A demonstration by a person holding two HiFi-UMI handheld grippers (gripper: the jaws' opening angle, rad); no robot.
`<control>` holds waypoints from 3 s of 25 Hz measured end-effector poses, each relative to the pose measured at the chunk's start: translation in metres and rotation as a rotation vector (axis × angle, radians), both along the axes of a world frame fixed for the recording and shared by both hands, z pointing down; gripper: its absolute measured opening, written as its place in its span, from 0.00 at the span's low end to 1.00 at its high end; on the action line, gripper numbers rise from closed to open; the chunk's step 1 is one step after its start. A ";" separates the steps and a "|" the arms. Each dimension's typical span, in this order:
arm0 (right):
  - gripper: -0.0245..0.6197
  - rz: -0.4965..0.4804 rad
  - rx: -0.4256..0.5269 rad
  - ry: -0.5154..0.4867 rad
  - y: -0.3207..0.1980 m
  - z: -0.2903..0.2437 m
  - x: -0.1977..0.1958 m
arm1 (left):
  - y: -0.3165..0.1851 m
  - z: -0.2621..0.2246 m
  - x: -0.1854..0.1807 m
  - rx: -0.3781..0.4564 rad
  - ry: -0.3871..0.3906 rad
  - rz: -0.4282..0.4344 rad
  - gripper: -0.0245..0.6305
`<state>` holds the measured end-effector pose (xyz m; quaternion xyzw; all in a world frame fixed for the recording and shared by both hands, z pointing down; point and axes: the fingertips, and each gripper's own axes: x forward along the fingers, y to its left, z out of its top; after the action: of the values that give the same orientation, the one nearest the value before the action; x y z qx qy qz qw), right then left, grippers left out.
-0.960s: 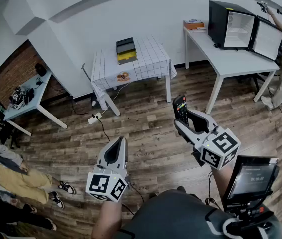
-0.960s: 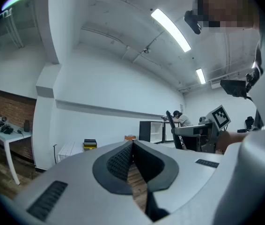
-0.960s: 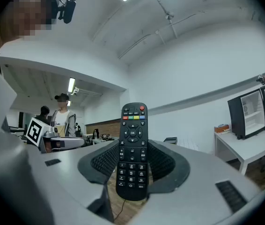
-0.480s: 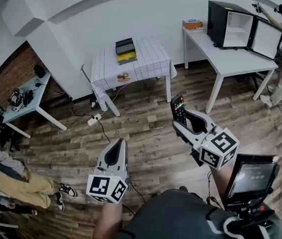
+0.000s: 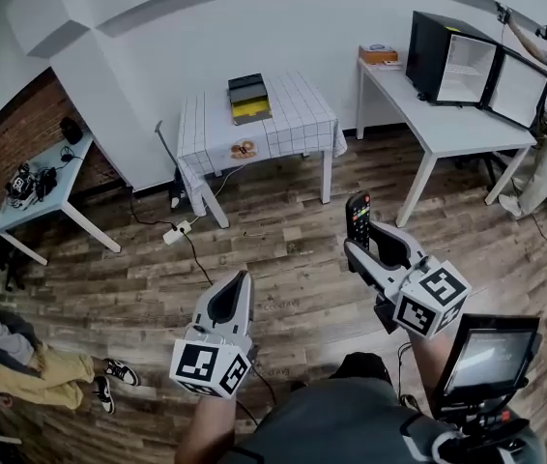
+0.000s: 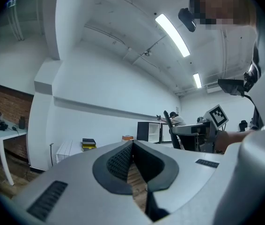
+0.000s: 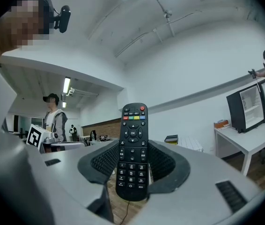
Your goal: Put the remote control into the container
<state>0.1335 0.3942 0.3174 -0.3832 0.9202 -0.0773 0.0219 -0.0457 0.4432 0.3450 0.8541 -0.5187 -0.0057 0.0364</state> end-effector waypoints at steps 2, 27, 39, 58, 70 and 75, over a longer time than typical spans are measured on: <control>0.35 0.011 -0.005 0.002 -0.003 0.005 -0.004 | -0.003 0.003 -0.006 -0.006 0.003 0.002 0.05; 0.35 -0.113 0.012 -0.044 -0.236 -0.003 0.029 | -0.226 -0.015 0.036 -0.020 -0.007 -0.099 0.05; 0.35 -0.147 -0.002 -0.042 -0.331 0.007 0.036 | -0.313 -0.007 0.039 -0.059 -0.032 -0.143 0.05; 0.35 -0.099 -0.001 0.016 -0.506 0.007 -0.092 | -0.496 -0.003 -0.089 -0.031 -0.006 -0.100 0.05; 0.35 -0.066 -0.044 0.078 -0.599 0.020 -0.155 | -0.596 0.015 -0.154 -0.045 0.049 -0.079 0.05; 0.35 -0.100 -0.052 0.080 -0.653 0.029 -0.165 | -0.643 0.023 -0.159 -0.059 0.049 -0.103 0.05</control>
<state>-0.0312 -0.2583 0.3467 -0.3402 0.9359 -0.0869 -0.0285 -0.2045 -0.1994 0.3678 0.8244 -0.5610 -0.0131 0.0740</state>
